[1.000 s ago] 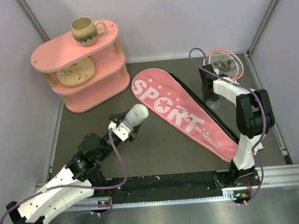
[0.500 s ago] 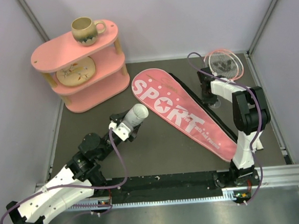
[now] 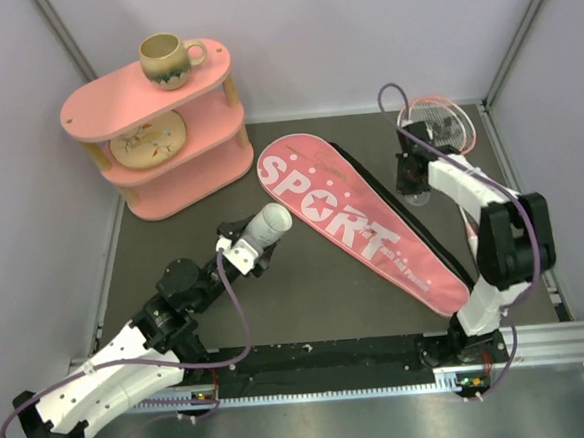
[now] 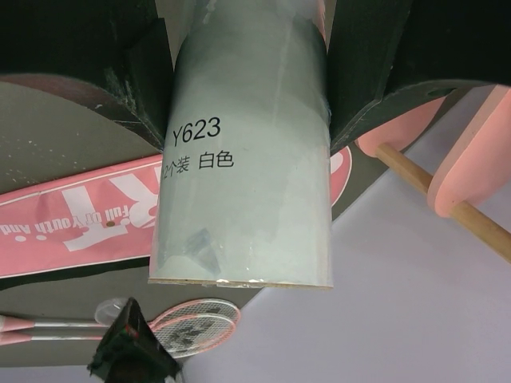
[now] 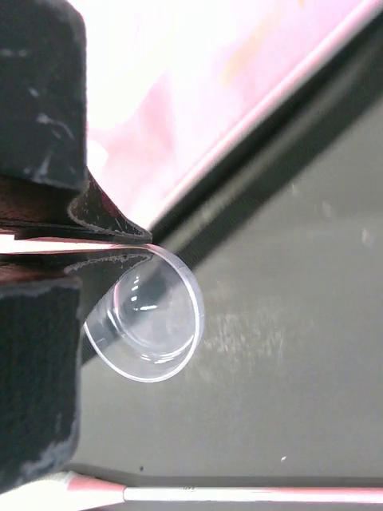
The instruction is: Pack up the badminton gear
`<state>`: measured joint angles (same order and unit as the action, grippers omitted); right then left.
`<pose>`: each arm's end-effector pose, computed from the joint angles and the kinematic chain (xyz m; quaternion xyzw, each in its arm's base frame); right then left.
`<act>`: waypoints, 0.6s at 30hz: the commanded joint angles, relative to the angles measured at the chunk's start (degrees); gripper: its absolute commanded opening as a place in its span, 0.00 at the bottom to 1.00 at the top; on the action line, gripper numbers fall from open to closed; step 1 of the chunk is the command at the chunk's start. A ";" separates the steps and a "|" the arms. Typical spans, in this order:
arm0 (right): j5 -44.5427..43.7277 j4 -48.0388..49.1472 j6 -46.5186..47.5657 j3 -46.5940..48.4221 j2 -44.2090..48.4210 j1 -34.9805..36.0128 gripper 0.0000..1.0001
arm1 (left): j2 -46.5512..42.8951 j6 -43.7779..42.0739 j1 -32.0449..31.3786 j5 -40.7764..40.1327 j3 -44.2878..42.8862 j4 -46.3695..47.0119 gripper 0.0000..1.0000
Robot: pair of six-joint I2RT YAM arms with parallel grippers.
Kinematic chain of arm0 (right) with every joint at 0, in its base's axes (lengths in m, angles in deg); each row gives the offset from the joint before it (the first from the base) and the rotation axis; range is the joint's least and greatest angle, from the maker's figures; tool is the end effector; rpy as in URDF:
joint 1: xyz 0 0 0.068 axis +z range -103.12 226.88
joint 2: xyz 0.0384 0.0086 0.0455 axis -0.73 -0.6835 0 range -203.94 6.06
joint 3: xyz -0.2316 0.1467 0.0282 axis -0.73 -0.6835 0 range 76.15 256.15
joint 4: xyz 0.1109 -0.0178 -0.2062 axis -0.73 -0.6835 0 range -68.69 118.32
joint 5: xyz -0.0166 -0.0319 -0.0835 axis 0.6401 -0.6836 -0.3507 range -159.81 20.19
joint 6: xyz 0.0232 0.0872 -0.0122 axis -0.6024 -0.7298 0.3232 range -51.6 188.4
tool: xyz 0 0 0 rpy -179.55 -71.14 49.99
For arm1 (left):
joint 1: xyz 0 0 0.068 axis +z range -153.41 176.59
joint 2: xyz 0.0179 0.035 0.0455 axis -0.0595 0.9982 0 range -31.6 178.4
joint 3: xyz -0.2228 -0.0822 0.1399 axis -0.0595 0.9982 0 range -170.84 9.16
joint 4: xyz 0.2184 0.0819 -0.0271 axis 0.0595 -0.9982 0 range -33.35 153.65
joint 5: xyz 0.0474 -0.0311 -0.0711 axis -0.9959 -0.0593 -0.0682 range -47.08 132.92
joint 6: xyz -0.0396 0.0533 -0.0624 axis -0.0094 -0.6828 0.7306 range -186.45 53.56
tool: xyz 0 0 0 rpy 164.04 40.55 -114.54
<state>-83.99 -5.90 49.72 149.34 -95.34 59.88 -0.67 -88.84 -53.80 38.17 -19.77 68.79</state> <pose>0.3578 0.0620 0.1900 0.0772 0.9611 -0.0508 0.2602 0.1100 -0.1224 0.3117 0.3833 0.5707 -0.1479 0.7110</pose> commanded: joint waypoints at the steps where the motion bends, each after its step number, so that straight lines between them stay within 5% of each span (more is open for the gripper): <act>1: 21.55 4.15 -0.92 -3.30 17.16 0.19 0.00 | 0.52 0.95 -0.15 1.23 -2.36 2.94 0.10; 4: 38.97 9.86 -2.76 -8.05 23.51 1.06 0.00 | 0.96 0.95 -0.15 1.76 -2.45 2.76 0.10; 7: 47.10 11.36 -3.03 -8.59 29.67 7.02 0.00 | 1.40 1.12 -0.15 2.64 -2.54 2.59 0.10; 13: 47.31 11.19 -4.43 -4.02 36.10 22.49 0.00 | 3.68 1.30 -0.15 6.77 -3.50 1.27 0.10; 18: 46.52 11.10 -7.07 -1.12 36.72 27.69 0.00 | 5.36 1.39 -0.15 9.41 -4.21 0.30 0.10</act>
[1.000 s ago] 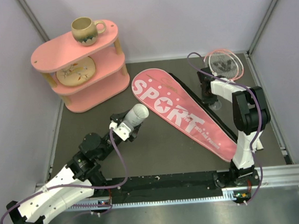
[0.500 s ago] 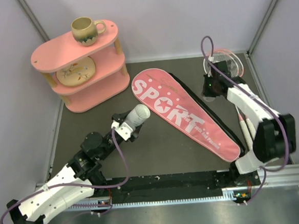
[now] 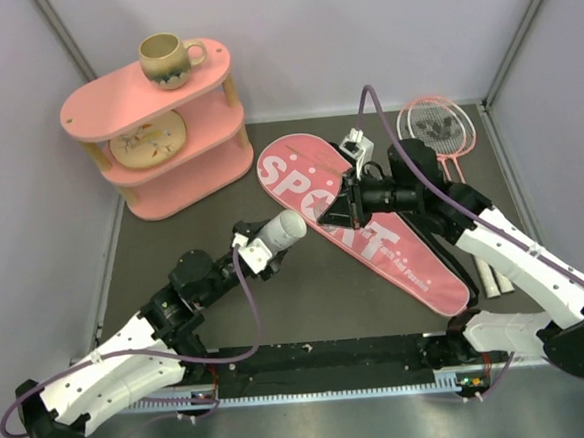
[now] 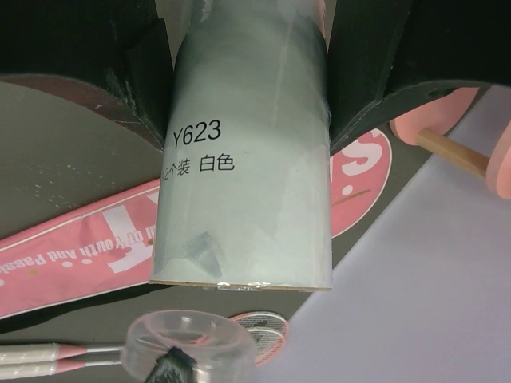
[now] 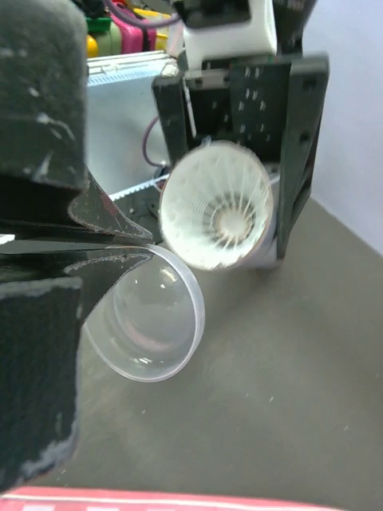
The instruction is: Pack up the badminton gear
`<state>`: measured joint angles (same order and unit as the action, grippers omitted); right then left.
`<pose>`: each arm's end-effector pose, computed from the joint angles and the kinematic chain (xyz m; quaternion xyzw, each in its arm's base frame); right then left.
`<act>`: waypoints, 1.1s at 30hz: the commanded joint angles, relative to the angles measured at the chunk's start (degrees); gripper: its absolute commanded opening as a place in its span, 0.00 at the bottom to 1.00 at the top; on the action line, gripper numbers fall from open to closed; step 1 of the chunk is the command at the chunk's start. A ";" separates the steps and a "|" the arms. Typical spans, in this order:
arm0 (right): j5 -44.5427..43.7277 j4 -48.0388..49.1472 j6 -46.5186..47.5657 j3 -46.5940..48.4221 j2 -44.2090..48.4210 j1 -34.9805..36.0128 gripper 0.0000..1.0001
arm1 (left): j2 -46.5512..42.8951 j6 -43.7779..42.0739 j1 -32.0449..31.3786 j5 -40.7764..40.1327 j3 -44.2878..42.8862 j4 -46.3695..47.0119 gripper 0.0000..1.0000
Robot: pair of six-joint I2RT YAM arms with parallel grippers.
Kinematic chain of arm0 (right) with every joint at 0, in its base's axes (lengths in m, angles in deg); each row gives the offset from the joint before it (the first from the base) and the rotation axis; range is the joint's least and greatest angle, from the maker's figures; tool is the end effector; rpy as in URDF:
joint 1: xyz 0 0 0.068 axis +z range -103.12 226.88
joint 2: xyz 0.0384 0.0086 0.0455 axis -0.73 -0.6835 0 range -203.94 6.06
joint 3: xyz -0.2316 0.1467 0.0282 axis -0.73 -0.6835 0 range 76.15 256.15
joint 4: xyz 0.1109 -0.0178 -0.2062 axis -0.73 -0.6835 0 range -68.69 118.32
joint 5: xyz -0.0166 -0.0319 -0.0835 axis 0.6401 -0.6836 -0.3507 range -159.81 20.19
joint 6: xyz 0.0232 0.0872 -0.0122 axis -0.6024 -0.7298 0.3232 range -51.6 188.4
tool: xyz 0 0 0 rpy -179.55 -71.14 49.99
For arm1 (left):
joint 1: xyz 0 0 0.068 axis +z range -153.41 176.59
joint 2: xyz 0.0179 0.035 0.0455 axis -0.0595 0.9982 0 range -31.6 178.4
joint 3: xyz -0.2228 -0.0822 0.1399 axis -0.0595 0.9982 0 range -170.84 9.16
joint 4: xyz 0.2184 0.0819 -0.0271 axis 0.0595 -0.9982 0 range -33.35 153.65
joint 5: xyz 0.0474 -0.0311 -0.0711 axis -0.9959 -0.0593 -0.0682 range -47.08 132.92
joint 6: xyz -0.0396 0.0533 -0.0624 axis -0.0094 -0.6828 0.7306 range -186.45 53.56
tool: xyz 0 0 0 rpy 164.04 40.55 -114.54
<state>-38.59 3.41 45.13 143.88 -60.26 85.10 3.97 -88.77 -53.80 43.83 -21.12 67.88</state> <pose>0.1777 0.1937 0.3659 -0.2510 0.7794 0.4634 0.3389 0.1134 -0.1391 0.3057 0.4275 0.5714 -0.1753 0.6783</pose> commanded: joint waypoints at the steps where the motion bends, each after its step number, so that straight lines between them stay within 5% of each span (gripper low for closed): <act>1: 1.21 1.79 -2.57 4.61 1.46 3.09 0.00 | 0.81 1.32 -0.23 4.71 -2.94 1.05 0.11; 19: 3.67 3.90 -5.12 6.46 -5.22 11.35 0.00 | 1.69 1.23 -0.23 8.76 -3.20 0.34 0.10; 33: 5.61 19.08 -14.26 -3.03 -3.81 11.53 0.00 | -0.32 1.23 -0.23 11.31 -2.59 0.95 0.10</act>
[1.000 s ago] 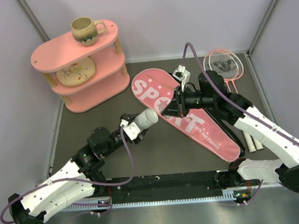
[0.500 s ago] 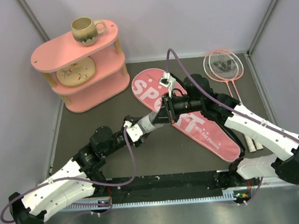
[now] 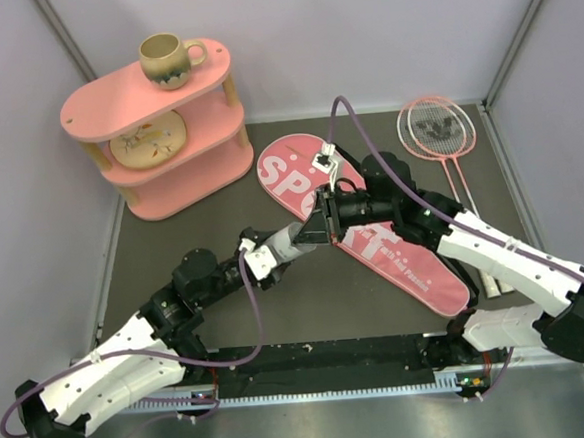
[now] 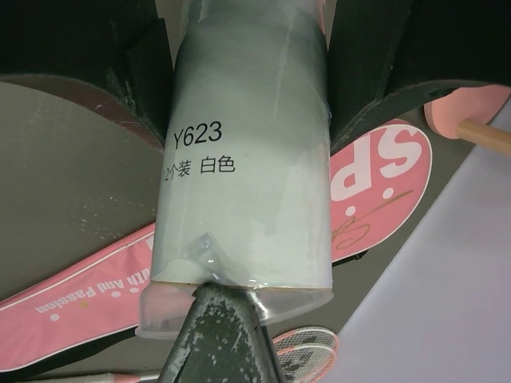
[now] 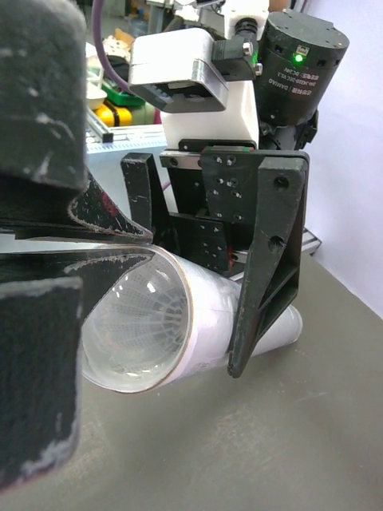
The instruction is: Pack up the badminton gear
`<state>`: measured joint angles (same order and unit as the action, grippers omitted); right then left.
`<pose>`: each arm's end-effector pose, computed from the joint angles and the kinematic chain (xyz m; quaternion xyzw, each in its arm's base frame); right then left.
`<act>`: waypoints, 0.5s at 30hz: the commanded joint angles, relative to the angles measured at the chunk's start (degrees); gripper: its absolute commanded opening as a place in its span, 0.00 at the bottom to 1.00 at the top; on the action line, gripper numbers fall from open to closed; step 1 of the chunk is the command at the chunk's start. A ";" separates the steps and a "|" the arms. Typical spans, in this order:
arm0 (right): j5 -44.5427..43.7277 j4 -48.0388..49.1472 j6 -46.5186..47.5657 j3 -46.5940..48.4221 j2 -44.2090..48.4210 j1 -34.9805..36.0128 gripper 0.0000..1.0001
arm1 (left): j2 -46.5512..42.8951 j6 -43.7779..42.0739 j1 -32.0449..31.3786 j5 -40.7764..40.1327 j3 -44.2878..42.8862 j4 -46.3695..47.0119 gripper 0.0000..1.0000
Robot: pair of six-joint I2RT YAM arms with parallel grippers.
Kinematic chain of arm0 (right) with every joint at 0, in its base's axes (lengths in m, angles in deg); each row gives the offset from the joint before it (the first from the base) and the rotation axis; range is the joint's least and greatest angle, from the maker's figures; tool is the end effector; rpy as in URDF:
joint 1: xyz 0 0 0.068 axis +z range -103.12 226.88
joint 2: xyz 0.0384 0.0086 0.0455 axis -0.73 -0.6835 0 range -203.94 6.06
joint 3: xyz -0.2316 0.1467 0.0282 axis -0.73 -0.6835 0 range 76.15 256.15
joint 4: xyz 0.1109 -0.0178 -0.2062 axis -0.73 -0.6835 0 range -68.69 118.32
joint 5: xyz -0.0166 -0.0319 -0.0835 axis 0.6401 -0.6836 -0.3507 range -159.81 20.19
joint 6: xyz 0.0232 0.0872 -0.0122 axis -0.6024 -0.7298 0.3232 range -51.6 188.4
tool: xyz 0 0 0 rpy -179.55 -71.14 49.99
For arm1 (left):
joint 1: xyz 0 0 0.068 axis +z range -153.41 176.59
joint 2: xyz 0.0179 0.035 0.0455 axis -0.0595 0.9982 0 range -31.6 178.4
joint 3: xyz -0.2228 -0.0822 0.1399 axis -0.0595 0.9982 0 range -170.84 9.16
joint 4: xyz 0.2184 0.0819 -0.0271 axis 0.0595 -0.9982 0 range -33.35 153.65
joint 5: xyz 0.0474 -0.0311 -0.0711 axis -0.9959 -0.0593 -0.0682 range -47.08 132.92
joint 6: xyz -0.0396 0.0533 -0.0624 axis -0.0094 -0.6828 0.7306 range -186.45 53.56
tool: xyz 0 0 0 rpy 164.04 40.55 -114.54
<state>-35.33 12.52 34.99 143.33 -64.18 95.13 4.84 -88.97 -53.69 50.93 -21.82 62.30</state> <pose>0.1538 0.2416 0.3674 -0.2712 0.7481 0.5456 0.2628 0.1063 -0.1458 0.2929 0.4801 0.5729 -0.2095 0.6304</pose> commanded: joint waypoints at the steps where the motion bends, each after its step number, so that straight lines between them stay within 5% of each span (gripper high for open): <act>1: 2.09 11.47 -4.64 -3.10 0.19 1.41 0.00 | -1.46 1.52 -0.34 4.47 -1.71 6.79 0.10; 15: -4.67 56.02 -24.15 -25.86 4.32 0.70 0.00 | -5.42 2.13 -0.43 3.68 0.04 9.52 0.08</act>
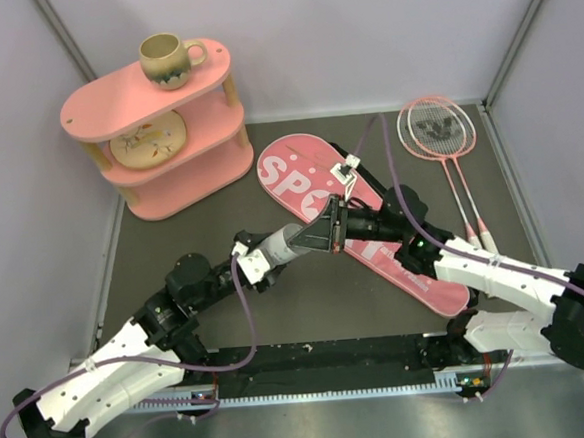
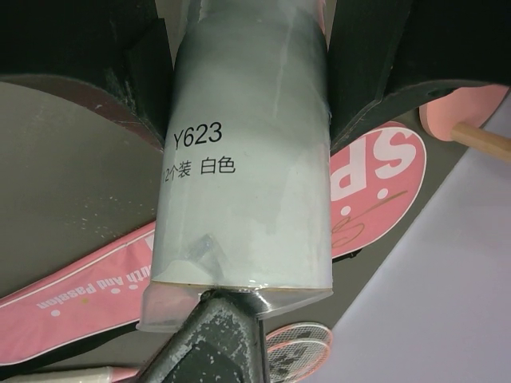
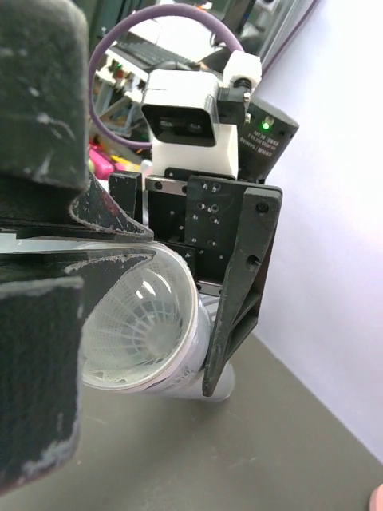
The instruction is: Pack up the badminton gear
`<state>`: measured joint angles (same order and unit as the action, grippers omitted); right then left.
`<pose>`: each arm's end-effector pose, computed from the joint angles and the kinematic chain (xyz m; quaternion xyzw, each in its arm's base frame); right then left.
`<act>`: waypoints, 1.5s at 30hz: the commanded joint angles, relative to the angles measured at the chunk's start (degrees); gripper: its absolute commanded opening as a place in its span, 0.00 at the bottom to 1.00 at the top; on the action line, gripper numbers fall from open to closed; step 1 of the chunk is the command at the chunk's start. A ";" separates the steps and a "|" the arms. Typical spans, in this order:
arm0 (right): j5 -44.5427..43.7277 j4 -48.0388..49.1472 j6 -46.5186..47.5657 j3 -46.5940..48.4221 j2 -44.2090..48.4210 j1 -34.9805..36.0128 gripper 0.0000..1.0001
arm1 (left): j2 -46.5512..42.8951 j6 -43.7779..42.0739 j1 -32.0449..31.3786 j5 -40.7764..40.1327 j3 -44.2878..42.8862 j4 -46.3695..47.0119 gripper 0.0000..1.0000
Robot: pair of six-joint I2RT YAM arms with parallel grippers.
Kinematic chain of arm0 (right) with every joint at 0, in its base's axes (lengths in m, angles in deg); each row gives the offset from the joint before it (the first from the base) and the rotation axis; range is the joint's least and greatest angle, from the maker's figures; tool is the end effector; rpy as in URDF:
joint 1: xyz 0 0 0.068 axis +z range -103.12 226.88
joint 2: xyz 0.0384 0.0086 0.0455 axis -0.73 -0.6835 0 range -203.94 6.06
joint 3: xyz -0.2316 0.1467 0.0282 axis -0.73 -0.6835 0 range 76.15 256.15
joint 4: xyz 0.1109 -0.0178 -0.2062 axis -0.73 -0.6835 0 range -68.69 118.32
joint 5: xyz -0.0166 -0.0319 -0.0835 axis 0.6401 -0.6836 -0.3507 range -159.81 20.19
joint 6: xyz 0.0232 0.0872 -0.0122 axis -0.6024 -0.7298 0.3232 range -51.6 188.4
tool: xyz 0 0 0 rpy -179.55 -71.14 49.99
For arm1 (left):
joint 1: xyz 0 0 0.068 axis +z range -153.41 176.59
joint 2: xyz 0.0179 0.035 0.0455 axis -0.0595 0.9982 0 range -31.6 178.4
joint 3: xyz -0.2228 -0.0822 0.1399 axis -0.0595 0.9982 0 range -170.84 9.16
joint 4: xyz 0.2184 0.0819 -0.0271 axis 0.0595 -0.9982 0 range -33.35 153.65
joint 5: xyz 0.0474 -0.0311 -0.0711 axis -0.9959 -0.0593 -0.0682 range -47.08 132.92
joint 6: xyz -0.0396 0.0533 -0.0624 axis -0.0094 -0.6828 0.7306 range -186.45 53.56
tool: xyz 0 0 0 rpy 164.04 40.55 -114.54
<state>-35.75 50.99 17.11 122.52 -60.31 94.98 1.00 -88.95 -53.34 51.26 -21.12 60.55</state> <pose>0.1519 0.2376 0.3470 -0.1934 0.6658 0.6583 0.2932 0.0989 -0.1361 0.2939 0.4754 0.5663 -0.2113 0.6392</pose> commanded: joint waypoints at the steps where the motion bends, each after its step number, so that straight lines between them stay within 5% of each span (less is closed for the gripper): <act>1: -4.97 19.49 -7.06 -5.93 0.45 1.03 0.00 | -1.75 2.20 -0.69 3.26 -0.57 11.44 0.08; 11: -9.46 42.62 -15.24 -10.87 -6.48 2.97 0.00 | -3.24 2.37 -0.69 3.44 -0.04 12.32 0.07; 39: -14.99 33.13 -22.01 -6.64 -15.72 6.40 0.00 | -3.68 1.50 -0.69 4.93 -0.39 11.35 0.07; 45: -12.46 19.08 -19.99 -4.18 -17.03 7.36 0.00 | -3.77 1.23 -0.69 4.84 -0.30 11.09 0.07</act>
<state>-48.97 87.23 -4.48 116.08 -72.90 99.59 -2.46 -88.01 -52.16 45.01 -20.42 62.04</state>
